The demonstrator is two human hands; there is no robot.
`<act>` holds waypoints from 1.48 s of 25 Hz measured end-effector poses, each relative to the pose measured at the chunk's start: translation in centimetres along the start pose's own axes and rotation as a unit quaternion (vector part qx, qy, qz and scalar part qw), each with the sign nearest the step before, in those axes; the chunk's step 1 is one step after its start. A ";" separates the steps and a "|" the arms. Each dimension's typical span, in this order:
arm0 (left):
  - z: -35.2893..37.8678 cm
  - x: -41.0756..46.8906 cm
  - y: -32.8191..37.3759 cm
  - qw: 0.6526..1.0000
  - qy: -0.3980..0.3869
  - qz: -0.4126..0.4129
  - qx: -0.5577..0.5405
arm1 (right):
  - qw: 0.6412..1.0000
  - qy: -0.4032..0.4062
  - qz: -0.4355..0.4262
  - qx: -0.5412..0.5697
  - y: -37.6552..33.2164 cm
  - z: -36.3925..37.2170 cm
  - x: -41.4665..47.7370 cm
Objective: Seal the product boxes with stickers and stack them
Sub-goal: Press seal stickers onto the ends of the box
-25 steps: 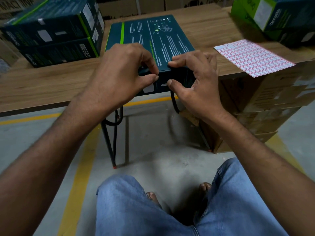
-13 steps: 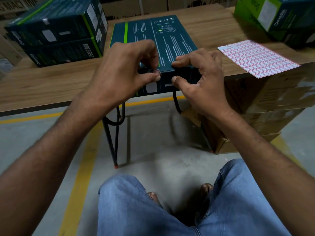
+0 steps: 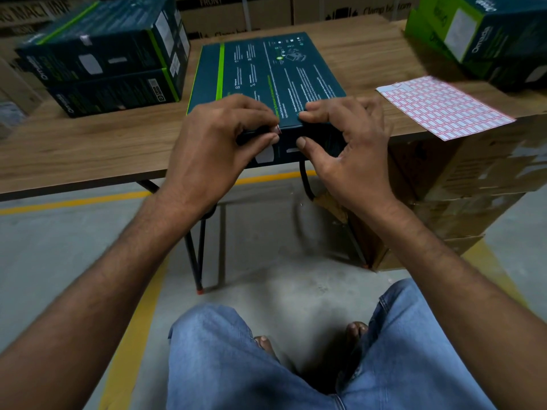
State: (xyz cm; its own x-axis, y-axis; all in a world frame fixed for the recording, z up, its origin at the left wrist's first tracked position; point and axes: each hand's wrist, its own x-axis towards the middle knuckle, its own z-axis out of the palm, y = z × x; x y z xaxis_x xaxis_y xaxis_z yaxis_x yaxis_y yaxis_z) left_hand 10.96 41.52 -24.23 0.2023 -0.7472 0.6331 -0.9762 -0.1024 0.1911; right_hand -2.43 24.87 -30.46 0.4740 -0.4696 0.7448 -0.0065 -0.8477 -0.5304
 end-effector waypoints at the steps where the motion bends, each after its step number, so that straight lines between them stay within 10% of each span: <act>1: 0.0 -0.1 0.0 1.000 0.002 0.004 0.001 | 1.000 0.002 -0.006 -0.002 0.1 0.1 -0.1; 7: 1.0 -1.0 -0.5 0.987 0.030 0.075 0.138 | 1.000 0.011 -0.014 0.001 0.4 0.3 -0.4; 20: -0.4 0.5 0.1 0.993 -0.005 -0.099 -0.064 | 1.000 0.002 -0.007 0.013 0.3 0.1 0.0; 37: -0.9 0.8 1.0 0.991 -0.061 0.041 0.109 | 1.000 0.003 0.002 0.016 0.2 0.2 -0.1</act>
State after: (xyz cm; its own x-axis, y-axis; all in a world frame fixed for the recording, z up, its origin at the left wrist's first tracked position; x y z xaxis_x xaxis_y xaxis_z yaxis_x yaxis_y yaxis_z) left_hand 10.24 41.41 -22.80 0.1244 -0.8310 0.5422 -0.9853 -0.1678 -0.0311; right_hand -2.29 24.80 -30.75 0.4695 -0.4736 0.7452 0.0210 -0.8378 -0.5456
